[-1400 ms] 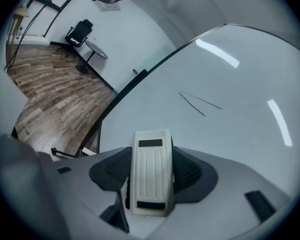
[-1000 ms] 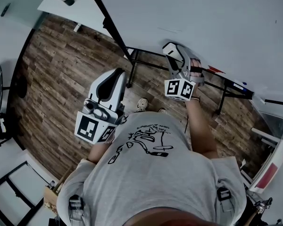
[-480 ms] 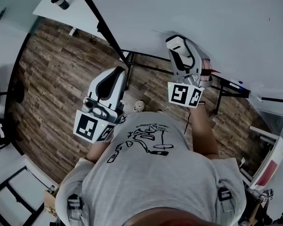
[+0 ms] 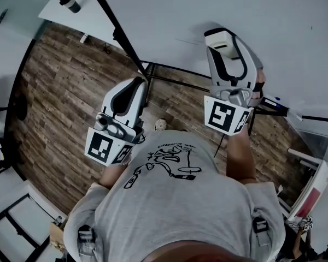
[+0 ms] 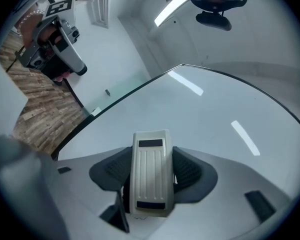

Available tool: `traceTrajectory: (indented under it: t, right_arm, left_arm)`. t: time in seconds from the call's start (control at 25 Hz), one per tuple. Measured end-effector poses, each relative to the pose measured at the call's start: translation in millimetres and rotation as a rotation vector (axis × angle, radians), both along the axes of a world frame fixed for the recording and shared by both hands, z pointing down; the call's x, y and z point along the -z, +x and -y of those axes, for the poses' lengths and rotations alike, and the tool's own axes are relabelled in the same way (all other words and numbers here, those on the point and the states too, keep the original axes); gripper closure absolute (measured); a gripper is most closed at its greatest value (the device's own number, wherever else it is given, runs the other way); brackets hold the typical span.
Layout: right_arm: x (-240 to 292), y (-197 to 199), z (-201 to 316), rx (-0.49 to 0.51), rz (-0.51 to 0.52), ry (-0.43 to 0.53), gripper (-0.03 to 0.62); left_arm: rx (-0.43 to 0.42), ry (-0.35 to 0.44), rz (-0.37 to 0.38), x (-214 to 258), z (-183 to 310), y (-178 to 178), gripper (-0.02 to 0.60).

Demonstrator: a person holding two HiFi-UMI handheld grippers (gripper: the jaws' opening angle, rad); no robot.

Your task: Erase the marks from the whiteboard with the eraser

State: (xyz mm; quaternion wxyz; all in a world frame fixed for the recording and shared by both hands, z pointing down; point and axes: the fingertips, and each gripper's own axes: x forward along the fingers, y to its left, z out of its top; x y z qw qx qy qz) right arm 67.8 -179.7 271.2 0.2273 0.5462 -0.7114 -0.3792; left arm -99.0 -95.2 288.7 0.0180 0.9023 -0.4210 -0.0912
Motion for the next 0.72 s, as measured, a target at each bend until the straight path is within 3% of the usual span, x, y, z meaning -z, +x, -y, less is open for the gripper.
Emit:
traceTrajectory:
  t: [0.72]
  right_arm:
    - [-4, 6, 29, -0.039, 0.000, 0.078, 0.338]
  left_arm:
    - [0.000, -0.014, -0.003, -5, 15, -2, 0.537]
